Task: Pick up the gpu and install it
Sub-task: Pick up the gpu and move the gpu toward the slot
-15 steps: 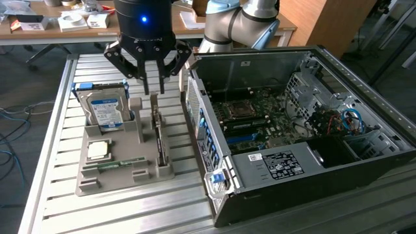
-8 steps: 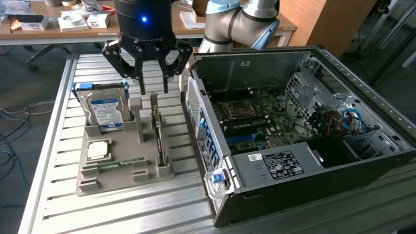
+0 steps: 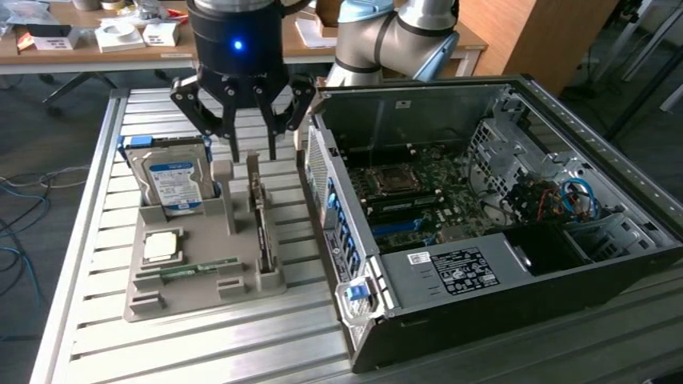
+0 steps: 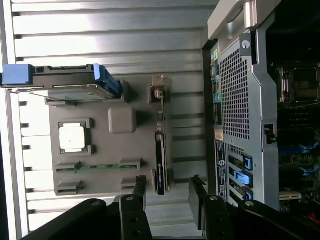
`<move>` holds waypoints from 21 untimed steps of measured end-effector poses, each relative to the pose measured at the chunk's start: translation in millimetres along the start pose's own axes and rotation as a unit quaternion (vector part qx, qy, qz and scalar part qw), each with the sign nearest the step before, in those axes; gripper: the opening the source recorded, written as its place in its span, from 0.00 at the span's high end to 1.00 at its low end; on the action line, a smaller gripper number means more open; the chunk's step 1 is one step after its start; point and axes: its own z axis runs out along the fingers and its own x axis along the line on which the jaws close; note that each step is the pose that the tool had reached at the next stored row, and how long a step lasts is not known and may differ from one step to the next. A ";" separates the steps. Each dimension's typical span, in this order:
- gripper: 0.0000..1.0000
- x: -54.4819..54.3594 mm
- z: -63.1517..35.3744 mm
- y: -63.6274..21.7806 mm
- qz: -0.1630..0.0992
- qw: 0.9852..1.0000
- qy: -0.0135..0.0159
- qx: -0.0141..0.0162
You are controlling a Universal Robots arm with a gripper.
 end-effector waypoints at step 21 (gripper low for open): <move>0.53 0.9 37.2 -1.7 0.000 1.000 0.000 0.000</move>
